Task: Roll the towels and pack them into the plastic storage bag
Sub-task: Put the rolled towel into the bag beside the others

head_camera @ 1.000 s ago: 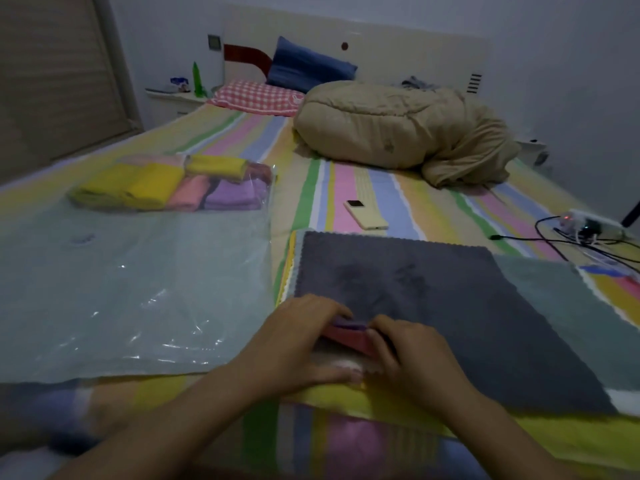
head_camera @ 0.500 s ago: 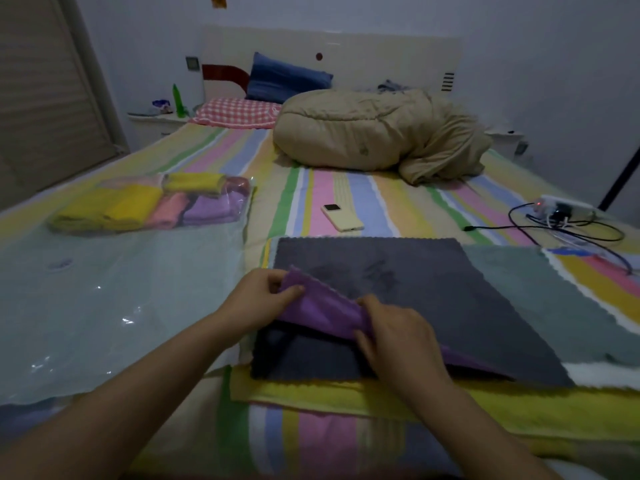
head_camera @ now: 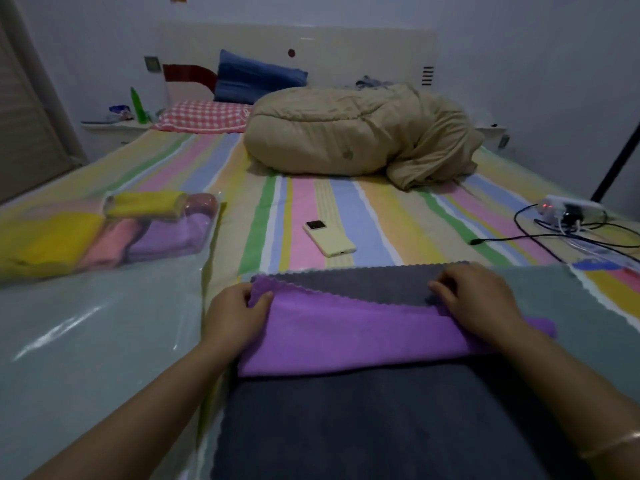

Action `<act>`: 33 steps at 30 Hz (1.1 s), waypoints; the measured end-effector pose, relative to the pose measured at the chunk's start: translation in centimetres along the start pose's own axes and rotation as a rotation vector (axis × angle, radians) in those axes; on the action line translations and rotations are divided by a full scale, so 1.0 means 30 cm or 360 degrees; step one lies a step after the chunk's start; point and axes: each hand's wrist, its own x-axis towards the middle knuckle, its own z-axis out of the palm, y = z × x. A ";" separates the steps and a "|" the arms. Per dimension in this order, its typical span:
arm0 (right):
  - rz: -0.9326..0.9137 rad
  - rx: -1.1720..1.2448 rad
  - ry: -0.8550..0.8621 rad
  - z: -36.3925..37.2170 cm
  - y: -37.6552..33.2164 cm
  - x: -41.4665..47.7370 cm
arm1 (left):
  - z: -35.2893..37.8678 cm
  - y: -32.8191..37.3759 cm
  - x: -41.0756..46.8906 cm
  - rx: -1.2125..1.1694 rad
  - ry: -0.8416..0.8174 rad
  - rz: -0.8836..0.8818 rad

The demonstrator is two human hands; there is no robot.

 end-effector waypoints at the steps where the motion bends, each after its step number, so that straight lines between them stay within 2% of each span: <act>1: 0.0022 0.0102 0.0015 0.005 0.001 0.034 | 0.009 -0.007 0.012 0.0031 0.0015 0.0031; 3: 0.0008 0.0251 -0.0129 0.007 0.006 0.093 | 0.021 -0.014 0.024 0.0076 0.0039 0.0099; 6: -0.0046 0.0177 -0.0726 -0.017 0.015 0.127 | 0.035 -0.034 0.018 0.0100 0.0031 0.0117; 8: -0.0038 0.0178 -0.0958 -0.051 0.030 0.116 | 0.043 -0.048 0.010 0.0099 0.0005 0.0120; 11: -0.0001 0.0209 -0.1132 -0.081 0.059 0.092 | 0.046 -0.044 0.024 0.0100 -0.0045 0.0082; 15: -0.0036 0.0185 -0.1197 -0.086 0.080 0.083 | 0.054 -0.037 0.047 0.0158 -0.0099 0.0048; 22: -0.0041 0.0070 -0.1109 -0.120 0.131 0.031 | 0.071 -0.054 0.011 0.0182 0.0061 0.0076; 27: 0.0192 0.0515 -0.0572 -0.092 0.166 0.045 | 0.065 -0.050 0.003 0.0142 0.0170 0.0106; 30: 0.0239 0.0466 -0.0266 -0.065 0.158 0.110 | 0.063 -0.044 0.010 0.0152 0.0224 0.0130; 33: 0.0245 0.0298 -0.0107 -0.032 0.131 0.177 | 0.065 -0.050 0.038 0.0177 0.0258 0.0160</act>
